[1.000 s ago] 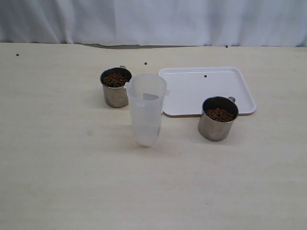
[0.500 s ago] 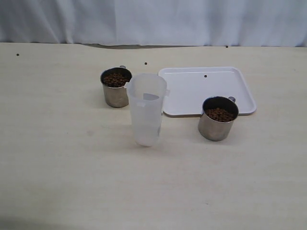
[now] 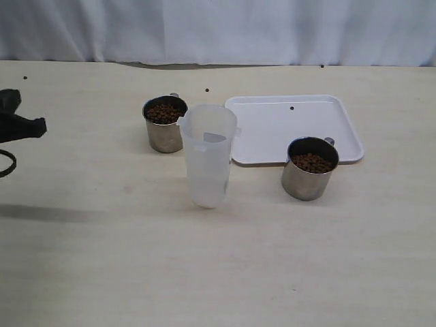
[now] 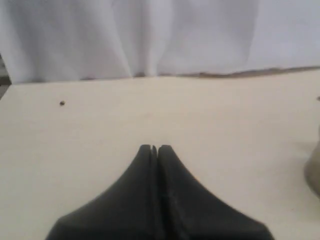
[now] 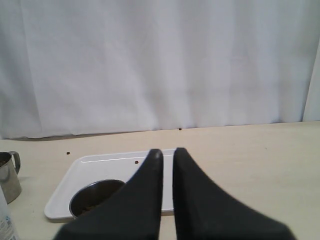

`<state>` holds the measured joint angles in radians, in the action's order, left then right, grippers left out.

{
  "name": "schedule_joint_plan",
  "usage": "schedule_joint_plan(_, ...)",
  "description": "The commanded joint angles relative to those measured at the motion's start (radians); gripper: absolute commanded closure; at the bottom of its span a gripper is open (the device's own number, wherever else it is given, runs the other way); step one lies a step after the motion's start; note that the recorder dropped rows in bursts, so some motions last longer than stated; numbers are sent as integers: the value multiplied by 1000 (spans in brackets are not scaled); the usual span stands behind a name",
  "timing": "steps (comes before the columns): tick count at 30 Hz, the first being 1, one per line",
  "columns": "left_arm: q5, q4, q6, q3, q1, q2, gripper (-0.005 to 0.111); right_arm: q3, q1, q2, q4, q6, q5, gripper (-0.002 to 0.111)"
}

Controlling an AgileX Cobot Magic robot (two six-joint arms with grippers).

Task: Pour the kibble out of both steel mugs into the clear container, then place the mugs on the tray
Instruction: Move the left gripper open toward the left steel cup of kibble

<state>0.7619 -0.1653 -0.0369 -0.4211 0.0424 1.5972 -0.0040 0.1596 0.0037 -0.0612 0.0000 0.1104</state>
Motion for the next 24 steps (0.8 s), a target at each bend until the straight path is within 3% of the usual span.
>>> schedule_joint_plan(1,45,-238,-58,-12,144,124,107,4,-5,-4,-1,0,-4,103)
schedule_joint_plan(4,195,-410,-190,-12,266,200,107,4,-5,-4,-1,0,-4,103)
schedule_joint_plan(7,378,-645,-200,-17,370,269,107,4,-5,-4,-1,0,-4,103)
schedule_joint_plan(10,459,-904,-233,-64,438,336,107,4,-5,-4,-1,0,-4,103)
schedule_joint_plan(13,459,-1061,-327,-144,451,400,107,4,-5,-4,-1,0,-4,103)
schedule_joint_plan(16,459,-1128,-343,-219,449,457,107,4,-5,-4,-1,0,-4,103)
schedule_joint_plan(21,459,-957,-350,-244,443,531,107,4,-5,-4,-1,0,-4,103)
schedule_joint_plan(24,459,-1029,-293,-251,433,537,107,4,-5,-4,-1,0,-4,103)
